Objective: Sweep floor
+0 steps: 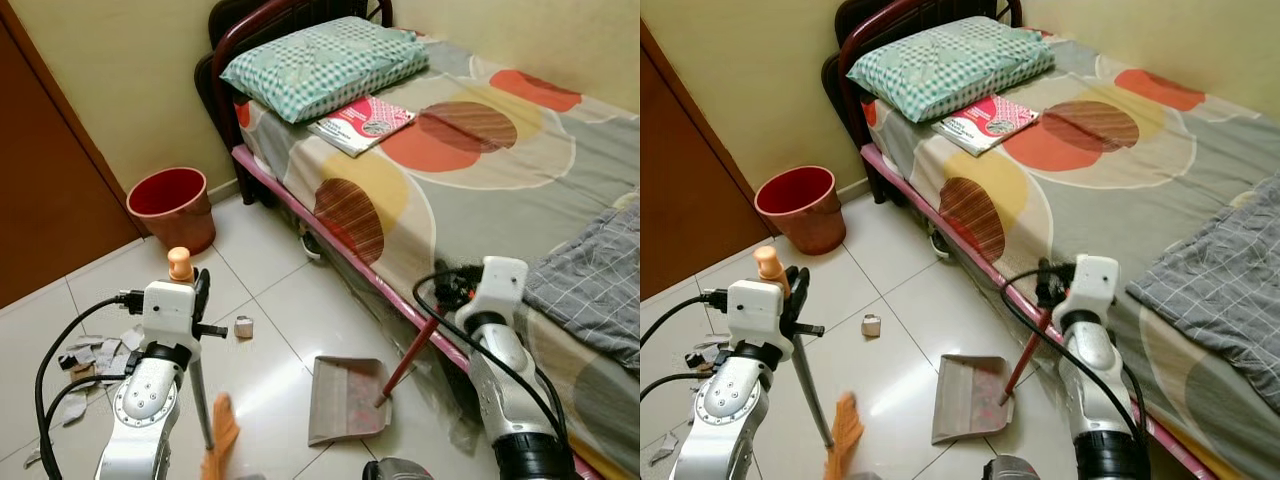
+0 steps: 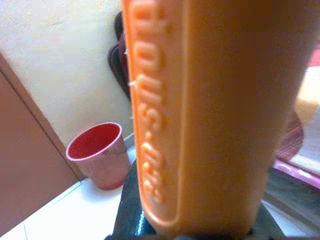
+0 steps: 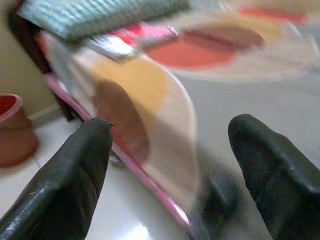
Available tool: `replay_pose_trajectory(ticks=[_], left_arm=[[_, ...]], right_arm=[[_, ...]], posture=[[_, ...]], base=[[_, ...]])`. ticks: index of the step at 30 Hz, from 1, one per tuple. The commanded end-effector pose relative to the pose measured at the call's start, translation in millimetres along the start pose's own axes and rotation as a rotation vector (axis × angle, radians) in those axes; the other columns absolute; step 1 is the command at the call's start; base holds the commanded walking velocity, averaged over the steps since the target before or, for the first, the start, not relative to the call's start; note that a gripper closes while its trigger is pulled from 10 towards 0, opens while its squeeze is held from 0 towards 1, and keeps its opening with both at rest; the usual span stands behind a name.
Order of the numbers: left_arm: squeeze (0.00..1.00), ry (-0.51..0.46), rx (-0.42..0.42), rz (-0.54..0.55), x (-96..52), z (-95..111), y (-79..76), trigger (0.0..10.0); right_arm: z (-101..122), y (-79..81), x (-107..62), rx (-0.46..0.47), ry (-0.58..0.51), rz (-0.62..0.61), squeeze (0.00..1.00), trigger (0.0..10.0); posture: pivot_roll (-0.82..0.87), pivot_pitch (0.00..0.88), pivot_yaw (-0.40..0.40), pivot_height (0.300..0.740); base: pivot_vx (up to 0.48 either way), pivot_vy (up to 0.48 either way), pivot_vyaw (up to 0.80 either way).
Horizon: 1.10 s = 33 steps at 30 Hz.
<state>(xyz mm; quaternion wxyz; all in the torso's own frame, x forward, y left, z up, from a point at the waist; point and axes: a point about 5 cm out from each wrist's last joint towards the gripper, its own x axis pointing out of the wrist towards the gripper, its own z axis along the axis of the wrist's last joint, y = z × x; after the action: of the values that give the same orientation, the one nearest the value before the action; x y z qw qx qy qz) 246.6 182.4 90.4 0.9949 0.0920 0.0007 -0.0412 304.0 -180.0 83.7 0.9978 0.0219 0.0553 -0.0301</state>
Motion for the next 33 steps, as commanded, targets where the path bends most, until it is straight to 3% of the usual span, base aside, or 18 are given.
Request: replay_pose_trajectory(ticks=[1, 5, 10, 16, 22, 33], left_arm=[[0.00, -0.017, 0.015, 0.063, 6.5, 2, 13.4, 10.0], [0.00, -0.054, 0.031, 0.048, 5.4, 12, 13.1, 10.0], [0.00, -0.025, 0.024, 0.061, -2.3, 7, 16.4, 10.0], [0.00, -0.026, 0.033, 0.034, -1.3, 8, 15.9, 10.0], [0.00, -0.037, 0.040, 0.024, 8.4, 12, 18.1, 10.0], [0.00, -0.032, 0.032, 0.030, 6.7, 9, 15.6, 10.0]], right_arm=[[-6, -0.4, 2.5, -0.020, 0.019, 0.003, 0.00, 10.0], [-4, -2.3, 3.3, -0.009, 0.017, -0.002, 0.00, 10.0], [-8, -3.9, 2.6, -0.024, 0.015, -0.002, 0.00, 10.0], [-6, -11.4, 5.2, -0.038, -0.012, -0.039, 0.00, 10.0], [5, -13.4, 10.9, -0.048, -0.062, -0.042, 0.00, 10.0], [29, -7.1, 13.8, -0.080, -0.158, 0.002, 0.00, 10.0]], posture=[[0.01, 0.028, 0.025, 0.740], [0.02, 0.034, 0.018, 0.740], [0.04, 0.038, 0.062, 0.740], [0.04, 0.042, 0.086, 0.740], [0.02, 0.037, 0.079, 0.740], [0.01, 0.030, 0.072, 0.740]], base=[[0.000, 0.000, 0.00], [0.000, 0.000, 0.00], [0.000, 0.000, 0.00], [0.000, 0.000, 0.00], [0.000, 0.000, 0.00], [0.000, 0.000, 0.00]])
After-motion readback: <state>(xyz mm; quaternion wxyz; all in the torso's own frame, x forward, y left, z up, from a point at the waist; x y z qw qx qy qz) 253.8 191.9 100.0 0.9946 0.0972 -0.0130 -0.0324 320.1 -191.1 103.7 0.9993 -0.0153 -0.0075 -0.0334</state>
